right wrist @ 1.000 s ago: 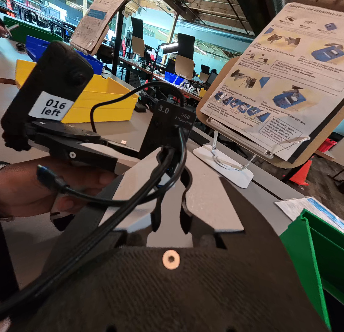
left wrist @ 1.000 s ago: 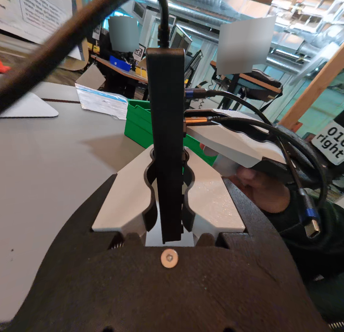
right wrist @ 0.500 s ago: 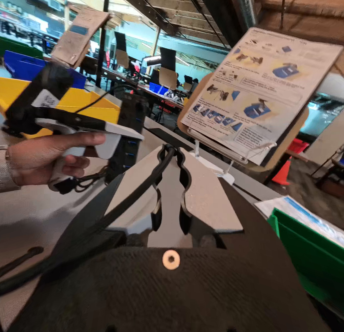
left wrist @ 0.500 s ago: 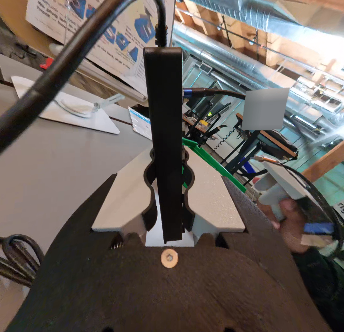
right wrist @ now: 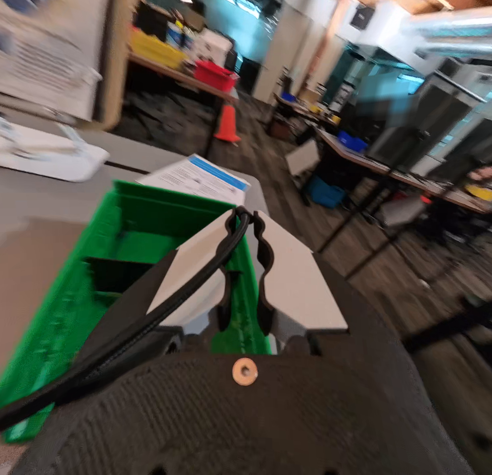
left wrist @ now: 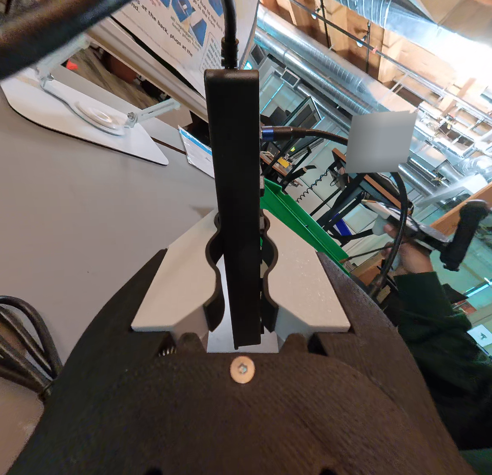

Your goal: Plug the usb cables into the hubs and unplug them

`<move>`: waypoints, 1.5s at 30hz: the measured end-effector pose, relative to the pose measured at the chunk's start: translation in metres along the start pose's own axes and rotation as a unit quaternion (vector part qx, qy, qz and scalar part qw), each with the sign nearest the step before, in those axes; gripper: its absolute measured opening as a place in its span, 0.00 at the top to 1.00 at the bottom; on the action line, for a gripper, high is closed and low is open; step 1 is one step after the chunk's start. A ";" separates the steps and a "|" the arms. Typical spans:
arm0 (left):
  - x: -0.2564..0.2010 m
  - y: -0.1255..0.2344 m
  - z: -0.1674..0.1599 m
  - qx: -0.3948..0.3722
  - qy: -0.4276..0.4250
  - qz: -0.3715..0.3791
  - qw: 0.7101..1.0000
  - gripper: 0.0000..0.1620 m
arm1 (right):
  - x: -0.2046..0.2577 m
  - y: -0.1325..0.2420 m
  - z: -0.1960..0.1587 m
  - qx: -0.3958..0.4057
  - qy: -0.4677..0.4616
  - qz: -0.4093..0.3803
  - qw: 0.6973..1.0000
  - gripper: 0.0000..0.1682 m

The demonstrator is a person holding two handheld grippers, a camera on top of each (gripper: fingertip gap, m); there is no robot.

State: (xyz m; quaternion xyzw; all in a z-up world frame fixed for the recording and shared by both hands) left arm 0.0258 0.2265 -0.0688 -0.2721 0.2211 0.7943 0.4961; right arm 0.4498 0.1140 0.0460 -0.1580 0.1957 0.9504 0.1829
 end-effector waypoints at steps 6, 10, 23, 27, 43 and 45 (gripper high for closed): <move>-0.002 -0.002 -0.003 0.009 -0.011 0.001 1.000 0.87 | -0.007 -0.034 -0.038 0.063 0.094 -0.123 0.986 0.93; 0.002 -0.003 -0.006 0.014 0.005 -0.002 1.000 0.87 | 0.021 -0.053 -0.069 0.158 0.243 -0.124 0.949 0.92; 0.003 -0.005 -0.010 0.029 0.006 -0.002 1.000 0.87 | 0.057 -0.011 -0.148 0.393 0.276 0.149 0.865 0.61; 0.003 -0.006 -0.011 0.031 0.006 -0.002 0.999 0.87 | 0.048 0.001 -0.143 0.396 0.249 0.170 0.867 0.58; -0.020 -0.018 -0.028 0.087 -0.162 0.057 0.981 0.87 | 0.252 0.097 0.044 -0.073 0.044 0.498 0.863 0.73; -0.032 -0.022 -0.034 0.102 -0.239 0.067 0.963 0.87 | 0.281 0.104 0.041 -0.074 0.048 0.500 0.861 0.74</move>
Point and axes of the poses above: each gripper's, where its closed fingertips meet, y back along the fingers, z out of its top, x = y × z across the jaws, the point moved 3 cm from there along y, back along the fingers, and after that the axes turned 12 degrees about x, right-handed, at the moved point
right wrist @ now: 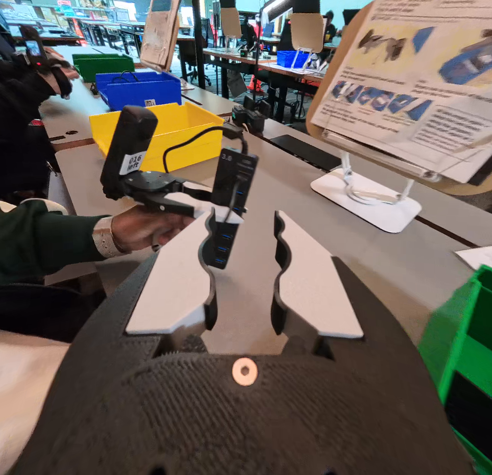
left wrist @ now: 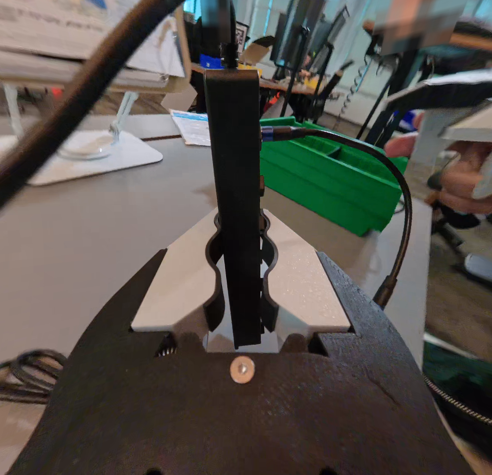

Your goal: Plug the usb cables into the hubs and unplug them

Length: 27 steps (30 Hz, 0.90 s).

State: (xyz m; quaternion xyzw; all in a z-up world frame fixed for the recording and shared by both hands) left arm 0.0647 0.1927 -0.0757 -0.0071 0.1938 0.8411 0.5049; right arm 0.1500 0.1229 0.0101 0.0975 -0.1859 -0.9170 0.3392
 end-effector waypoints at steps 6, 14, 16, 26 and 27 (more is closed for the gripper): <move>-0.034 -0.007 -0.003 0.012 -0.150 0.025 0.988 0.86 | 0.012 -0.029 -0.023 0.045 0.037 -0.039 0.998 0.78; -0.043 -0.011 -0.009 0.017 -0.236 0.058 0.970 0.86 | 0.011 -0.032 -0.031 0.062 0.004 -0.015 0.998 0.90; -0.043 -0.010 -0.009 0.014 -0.245 0.064 0.967 0.86 | 0.011 -0.032 -0.031 0.062 -0.019 0.000 0.998 0.91; -0.051 -0.001 0.003 -0.038 -0.275 0.105 0.955 0.84 | 0.015 -0.041 -0.039 0.091 -0.049 0.019 0.994 0.91; -0.050 -0.002 0.003 -0.034 -0.271 0.106 0.956 0.85 | 0.016 -0.041 -0.040 0.100 -0.037 0.011 0.994 0.91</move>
Point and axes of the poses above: each gripper's, where its closed fingertips meet, y back along the fingers, z out of its top, x = y × z across the jaws, the point moved 3 cm from there along y, back along the fingers, and after that the axes turned 12 degrees about x, right-handed, at the moved point
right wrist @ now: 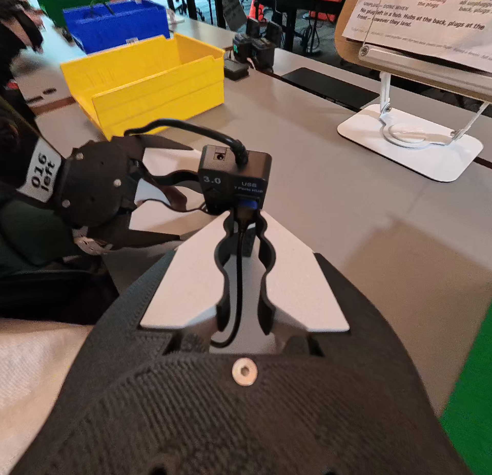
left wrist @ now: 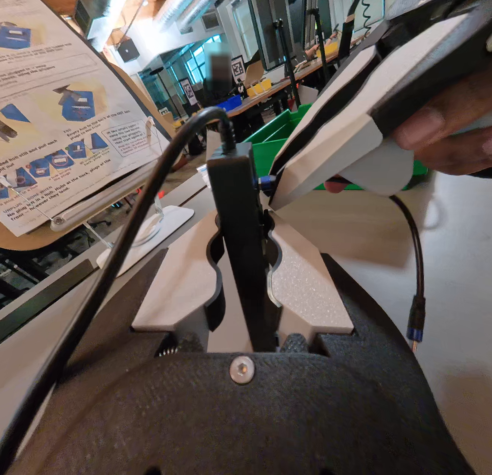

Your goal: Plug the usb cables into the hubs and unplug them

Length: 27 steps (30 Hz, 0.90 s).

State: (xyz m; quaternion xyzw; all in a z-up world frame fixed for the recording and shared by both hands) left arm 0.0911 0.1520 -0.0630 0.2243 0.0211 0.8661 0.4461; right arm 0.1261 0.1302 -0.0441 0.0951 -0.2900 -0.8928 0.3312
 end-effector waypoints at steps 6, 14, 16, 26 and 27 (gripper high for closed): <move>0.008 0.003 0.009 0.001 0.038 -0.005 0.999 0.86 | 0.007 0.005 0.008 0.005 0.035 -0.037 0.999 0.91; 0.012 0.004 0.021 -0.010 0.121 -0.030 0.992 0.86 | 0.008 0.016 0.018 -0.002 0.004 -0.001 1.000 0.92; 0.012 0.005 0.025 -0.018 0.129 -0.030 0.991 0.86 | 0.009 0.020 0.020 -0.004 0.001 0.006 1.000 0.92; 0.097 0.023 0.003 -0.033 0.324 0.004 0.945 0.86 | 0.019 0.056 0.029 -0.031 -0.015 0.107 0.994 0.97; 0.116 0.035 0.003 -0.044 0.317 0.027 0.947 0.86 | 0.009 0.065 0.033 -0.042 -0.011 0.075 0.996 0.98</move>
Point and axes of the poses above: each gripper's, where its closed fingertips meet, y back along the fingers, z out of its top, x = y × z across the jaws, the point moved 3 cm from there along y, back along the fingers, and after that the axes turned 12 degrees about x, right-handed, at the moved point
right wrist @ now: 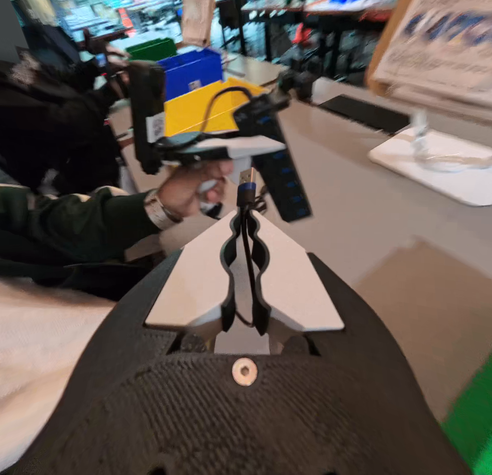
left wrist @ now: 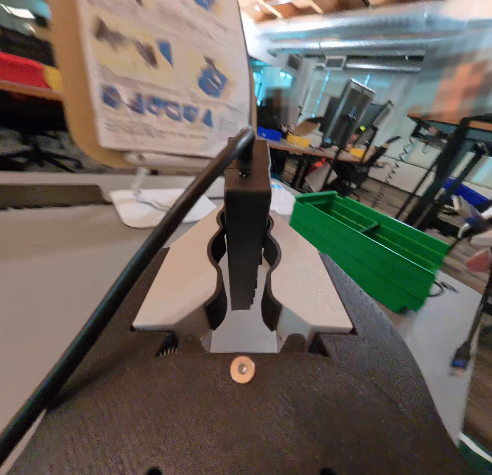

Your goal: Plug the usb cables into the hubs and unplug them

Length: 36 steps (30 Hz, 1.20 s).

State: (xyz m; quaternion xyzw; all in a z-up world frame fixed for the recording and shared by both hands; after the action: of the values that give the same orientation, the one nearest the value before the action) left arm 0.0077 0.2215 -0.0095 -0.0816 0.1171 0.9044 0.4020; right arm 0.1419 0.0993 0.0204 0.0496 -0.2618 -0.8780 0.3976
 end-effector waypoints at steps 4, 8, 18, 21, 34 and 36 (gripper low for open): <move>0.007 0.019 0.024 -0.036 -0.042 0.020 0.998 0.86 | -0.024 0.024 0.014 -0.017 0.023 -0.066 0.997 0.98; -0.003 0.012 0.013 -0.025 -0.045 -0.002 0.999 0.86 | -0.068 0.062 0.012 -0.024 0.035 -0.196 0.980 0.98; -0.018 0.005 0.002 -0.014 -0.064 -0.021 0.998 0.86 | -0.194 0.151 -0.069 0.101 -0.020 -0.426 0.899 0.97; -0.018 0.003 -0.002 -0.007 -0.060 -0.025 0.998 0.86 | -0.201 0.132 -0.101 0.170 -0.025 -0.385 0.907 0.96; -0.027 0.001 -0.007 0.010 -0.027 -0.074 0.997 0.86 | -0.158 0.125 -0.043 0.057 0.017 -0.362 0.930 0.79; -0.040 -0.002 -0.012 0.040 -0.028 -0.118 0.992 0.86 | -0.131 0.109 -0.021 0.001 0.028 -0.304 0.952 0.79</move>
State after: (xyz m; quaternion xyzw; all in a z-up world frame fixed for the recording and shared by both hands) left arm 0.0370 0.1912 -0.0118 -0.0530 0.1312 0.8472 0.5121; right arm 0.3104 0.1257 0.0411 0.1523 -0.2242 -0.9552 0.1190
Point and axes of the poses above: each gripper's, where its closed fingertips meet, y back along the fingers, z out of its top, x = y × z across the jaws, the point moved 3 cm from there along y, back along the fingers, and after that the axes turned 12 degrees about x, right-handed, at the moved point
